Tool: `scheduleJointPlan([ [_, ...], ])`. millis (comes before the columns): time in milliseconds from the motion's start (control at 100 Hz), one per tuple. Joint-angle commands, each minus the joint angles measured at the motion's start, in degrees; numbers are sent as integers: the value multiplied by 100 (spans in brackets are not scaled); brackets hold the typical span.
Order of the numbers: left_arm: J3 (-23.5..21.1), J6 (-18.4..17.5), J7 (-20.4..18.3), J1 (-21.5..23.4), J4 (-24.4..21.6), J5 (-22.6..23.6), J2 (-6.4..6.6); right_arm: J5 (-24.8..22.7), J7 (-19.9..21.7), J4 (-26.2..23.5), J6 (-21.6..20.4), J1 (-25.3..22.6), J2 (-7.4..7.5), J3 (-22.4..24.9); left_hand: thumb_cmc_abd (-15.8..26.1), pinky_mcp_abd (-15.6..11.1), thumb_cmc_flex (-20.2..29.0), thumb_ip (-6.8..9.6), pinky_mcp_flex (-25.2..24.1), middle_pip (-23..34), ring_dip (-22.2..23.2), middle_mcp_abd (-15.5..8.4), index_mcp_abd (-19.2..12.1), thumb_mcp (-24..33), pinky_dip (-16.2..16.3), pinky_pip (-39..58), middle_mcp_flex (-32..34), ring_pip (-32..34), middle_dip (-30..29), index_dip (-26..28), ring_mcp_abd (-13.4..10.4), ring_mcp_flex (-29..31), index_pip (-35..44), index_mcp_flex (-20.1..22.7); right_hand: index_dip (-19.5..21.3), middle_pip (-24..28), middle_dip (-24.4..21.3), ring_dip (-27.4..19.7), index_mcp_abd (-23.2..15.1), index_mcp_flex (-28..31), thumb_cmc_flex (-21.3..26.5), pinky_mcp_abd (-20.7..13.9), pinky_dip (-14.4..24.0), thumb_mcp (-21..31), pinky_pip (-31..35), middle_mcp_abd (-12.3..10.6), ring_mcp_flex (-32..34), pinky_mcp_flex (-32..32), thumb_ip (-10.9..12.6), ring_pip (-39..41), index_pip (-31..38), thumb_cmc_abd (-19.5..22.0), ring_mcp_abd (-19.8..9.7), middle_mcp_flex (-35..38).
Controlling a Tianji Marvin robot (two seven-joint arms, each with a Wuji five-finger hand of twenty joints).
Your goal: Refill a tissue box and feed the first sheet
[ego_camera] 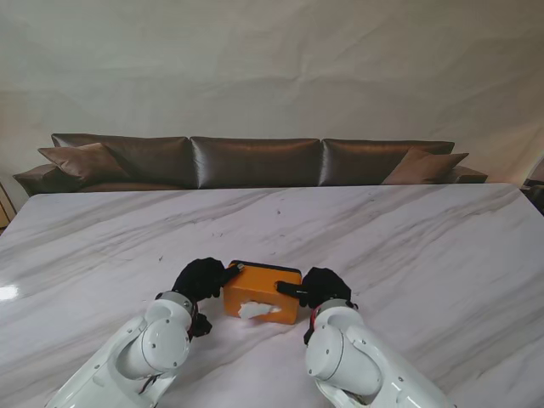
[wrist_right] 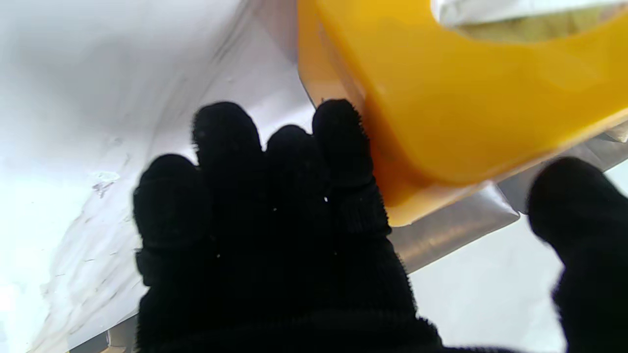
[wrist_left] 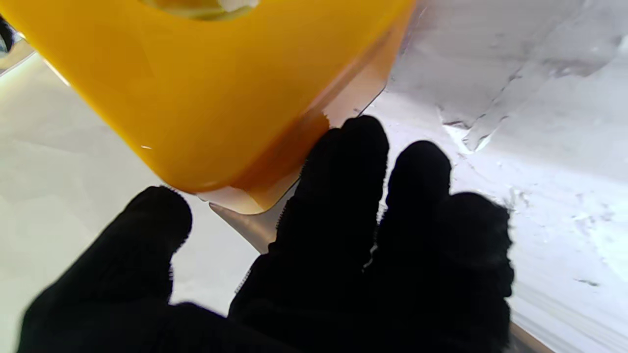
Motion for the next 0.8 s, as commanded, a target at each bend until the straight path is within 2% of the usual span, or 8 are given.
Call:
scheduleJointPlan([
  [0, -21, -15, -88, 141, -157, -51, -43, 38, 77, 37, -83, -23, 9, 67, 320, -809, -181, 138, -260, -332, 35, -343, -1395, -515, 155, -186, -530, -45, -106, -442, 717, -161, -14, -79, 52, -68, 61, 53, -983, -446, -635, -363, -35, 164, -65, -666, -263, -223, -105, -160, -687, 267, -47, -408],
  [130, -274, -22, -61, 395, -319, -130, -40, 218, -20, 17, -428, -199, 2, 311, 412, -745, -206, 181, -474, -494, -15, -268, -1212, -1073, 190, -391, -875, -238, -160, -784, 768, -427, -510, -307, -58, -291, -51, 56, -810, -1528, -1341, -288, -26, 103, -293, -502, -802, -646, -188, -333, -1260, 622, 98, -1203],
  [240, -438, -1, -30, 587, -453, -60, -25, 19, 15, -108, -842, -366, 94, 456, 385, -770, -146, 248, -573, -575, -58, -299, -1153, -1376, 219, -491, -1083, -347, -175, -943, 713, -546, -805, -477, -74, -346, -157, 89, -878, -2303, -1709, -356, 46, 130, -446, -597, -1072, -769, -337, -452, -1502, 772, 23, -1663],
  [340, -539, -10, 7, 716, -520, 36, -15, -221, 60, -273, -1141, -544, 172, 583, 321, -803, -111, 283, -764, -666, -108, -343, -1120, -1450, 201, -637, -1335, -503, -193, -1017, 629, -779, -973, -695, -43, -324, -171, 124, -862, -2668, -1669, -399, 86, 106, -534, -672, -1194, -814, -483, -486, -1439, 751, -41, -1871],
  [590, -604, -177, 60, 818, -504, 135, -1, -721, 228, -464, -1513, -875, 320, 792, 231, -829, -10, 381, -1461, -937, -269, -529, -1213, -1539, 226, -1179, -1988, -1027, -257, -1119, 403, -1520, -1286, -1257, -49, -261, -160, 167, -891, -2930, -1340, -491, 140, 141, -612, -824, -1266, -826, -593, -501, -1277, 462, -173, -2038],
  [640, -602, -210, 52, 806, -487, 131, 2, -765, 247, -458, -1545, -911, 334, 799, 225, -840, 1, 386, -1620, -975, -280, -564, -1223, -1544, 261, -1274, -2130, -1095, -262, -1139, 359, -1660, -1351, -1374, -56, -255, -158, 171, -879, -2977, -1287, -493, 150, 142, -618, -829, -1270, -824, -606, -505, -1259, 416, -182, -2071],
  [680, -595, -227, 45, 790, -475, 127, 3, -792, 260, -463, -1567, -947, 344, 804, 214, -859, 31, 403, -1720, -989, -260, -595, -1231, -1566, 547, -1463, -2230, -1162, -251, -1149, 329, -1751, -1419, -1445, -61, -247, -153, 173, -873, -3003, -1254, -493, 157, 140, -622, -841, -1283, -824, -616, -511, -1245, 390, -182, -2094],
  [790, -564, -285, 115, 747, -430, 151, -10, -948, 238, -409, -1672, -1013, 368, 786, 198, -896, 47, 395, -2030, -1059, -263, -658, -1258, -1567, 575, -1634, -2476, -1245, -266, -1177, 257, -2024, -1509, -1668, -92, -214, -135, 191, -852, -3211, -1113, -511, 172, 120, -660, -916, -1333, -846, -676, -510, -1238, 269, -248, -2224],
])
